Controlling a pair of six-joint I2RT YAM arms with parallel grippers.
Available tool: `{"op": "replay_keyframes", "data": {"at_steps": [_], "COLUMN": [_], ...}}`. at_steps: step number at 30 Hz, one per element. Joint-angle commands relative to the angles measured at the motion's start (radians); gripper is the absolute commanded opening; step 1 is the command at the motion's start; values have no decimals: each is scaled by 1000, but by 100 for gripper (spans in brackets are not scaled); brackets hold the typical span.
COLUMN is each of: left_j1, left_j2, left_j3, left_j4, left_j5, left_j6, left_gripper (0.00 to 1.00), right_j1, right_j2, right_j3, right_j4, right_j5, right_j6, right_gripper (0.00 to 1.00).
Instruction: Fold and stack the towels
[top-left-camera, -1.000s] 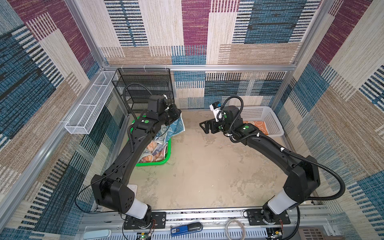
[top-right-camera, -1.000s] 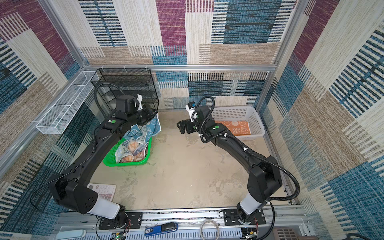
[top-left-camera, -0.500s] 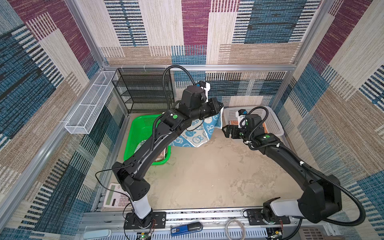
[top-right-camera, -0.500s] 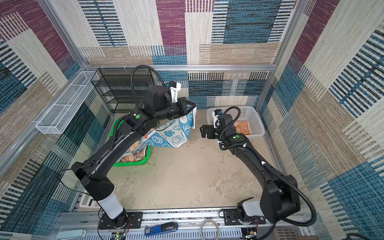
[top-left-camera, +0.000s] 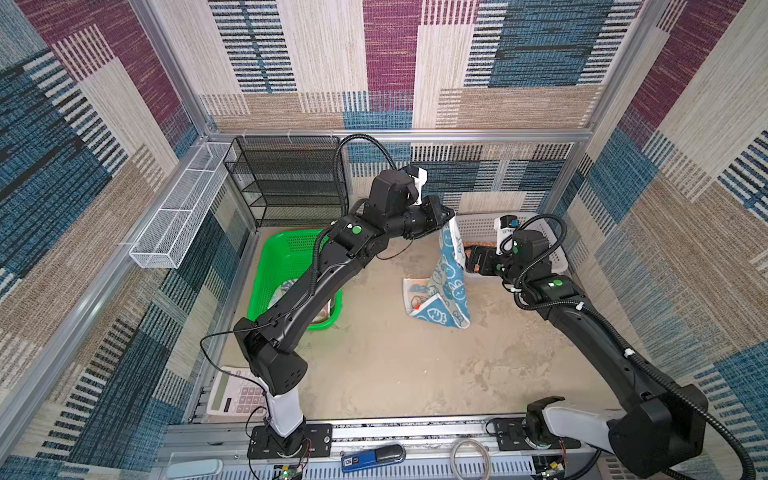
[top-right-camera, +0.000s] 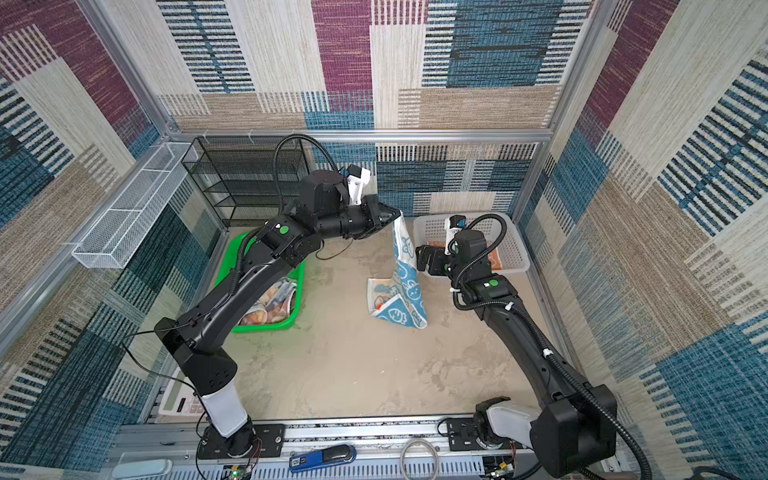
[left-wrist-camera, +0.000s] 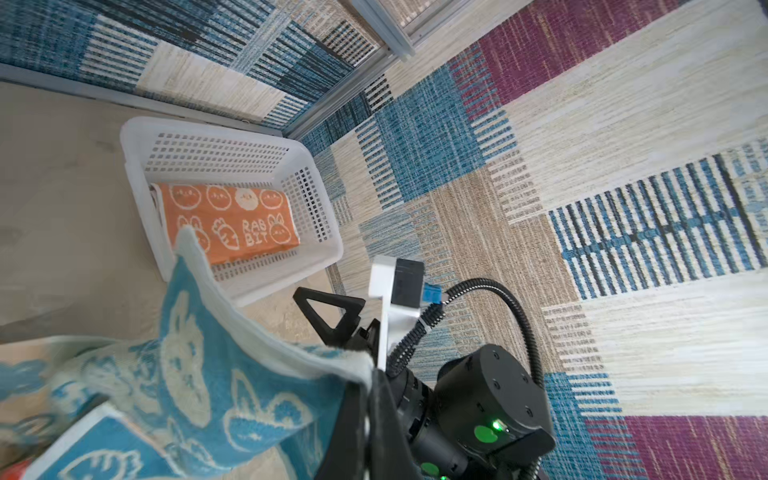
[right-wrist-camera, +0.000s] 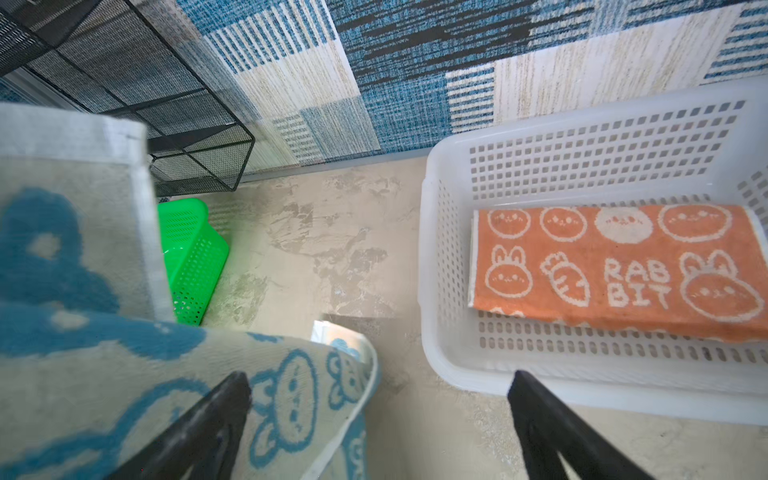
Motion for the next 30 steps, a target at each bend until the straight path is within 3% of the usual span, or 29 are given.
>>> {"op": "replay_keyframes", "data": {"at_steps": [1,6,12,18,23,30], "left_j1": [46,148,236,292,293,293], "left_j2": [-19,-94,-46,78,112,112], "left_j3": [-135,-509,-733,-775,-733,-726], "left_j4": [-70,-2,113,256,262,243], "left_j5": [-48,-89,-12,138,134,101], "left_j6": [3,7,-44,-173,-196,-200], "left_gripper": [0,0,0,0,0,0], "right_j1": [-1,23,200,326,375,463], "right_j2": [1,-3,94,160,169,234], "right_j3": [-23,-93,-127,-238,-301,-344], "right_j4": [51,110,172,352,445,576], "right_j5": [-52,-134,-99,-103,-120,-25], "right_j6": [-4,-20,-82,-104,-110,-52], "right_gripper": [99,99,99,99,99,93]}}
